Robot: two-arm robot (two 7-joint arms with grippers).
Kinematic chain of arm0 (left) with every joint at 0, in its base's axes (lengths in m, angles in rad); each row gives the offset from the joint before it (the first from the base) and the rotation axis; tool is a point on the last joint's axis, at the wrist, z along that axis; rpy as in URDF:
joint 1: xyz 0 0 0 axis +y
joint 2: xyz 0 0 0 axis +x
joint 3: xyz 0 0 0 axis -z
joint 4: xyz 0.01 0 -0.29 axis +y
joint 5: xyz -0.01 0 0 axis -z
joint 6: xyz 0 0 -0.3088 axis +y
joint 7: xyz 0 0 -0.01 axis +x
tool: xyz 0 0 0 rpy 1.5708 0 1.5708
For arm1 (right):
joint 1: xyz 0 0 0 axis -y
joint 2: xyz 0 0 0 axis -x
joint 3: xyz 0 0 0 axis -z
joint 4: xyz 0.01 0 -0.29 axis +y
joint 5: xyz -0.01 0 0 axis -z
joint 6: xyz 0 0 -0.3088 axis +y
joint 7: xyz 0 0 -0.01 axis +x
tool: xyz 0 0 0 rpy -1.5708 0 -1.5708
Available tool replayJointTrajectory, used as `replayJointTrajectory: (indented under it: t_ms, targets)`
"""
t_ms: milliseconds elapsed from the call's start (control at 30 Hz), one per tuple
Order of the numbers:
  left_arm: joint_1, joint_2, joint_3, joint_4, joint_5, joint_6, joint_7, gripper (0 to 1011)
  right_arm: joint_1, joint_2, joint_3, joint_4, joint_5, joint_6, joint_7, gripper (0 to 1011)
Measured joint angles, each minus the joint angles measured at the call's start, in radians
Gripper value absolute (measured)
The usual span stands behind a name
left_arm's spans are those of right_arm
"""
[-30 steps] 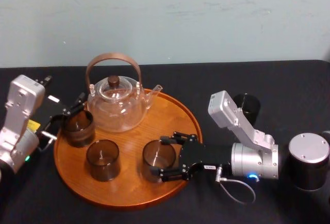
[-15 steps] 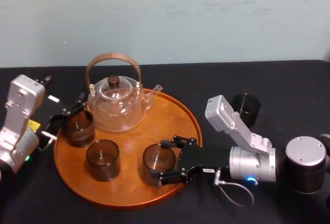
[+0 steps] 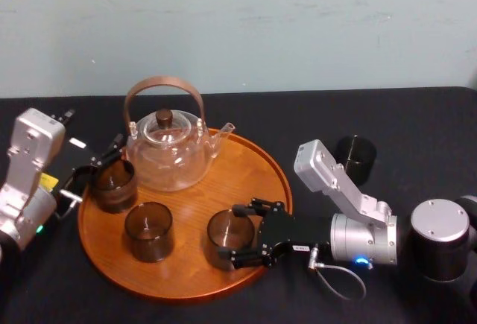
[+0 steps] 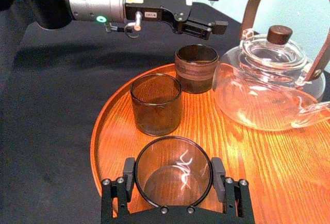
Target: Pick up the glass from the table and place it on the tray.
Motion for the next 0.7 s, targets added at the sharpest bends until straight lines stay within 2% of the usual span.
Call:
replayJointTrajectory:
  t_ms: [367,533,700]
  targets:
    - [0.000,0.000,0.000,0.000,0.000,0.000,0.000,1001,-0.001,0.001,-0.001,-0.001,-0.005,0.000,-0.003,901]
    - [0.000,0.000,0.000,0.000,0.000,0.000,0.000,1001,-0.001,0.001,-0.001,-0.001,-0.005,0.000,-0.003,1000]
    - [0.000,0.000,0.000,0.000,0.000,0.000,0.000,1001,-0.001,0.001,0.000,-0.001,-0.004,0.001,-0.002,1002]
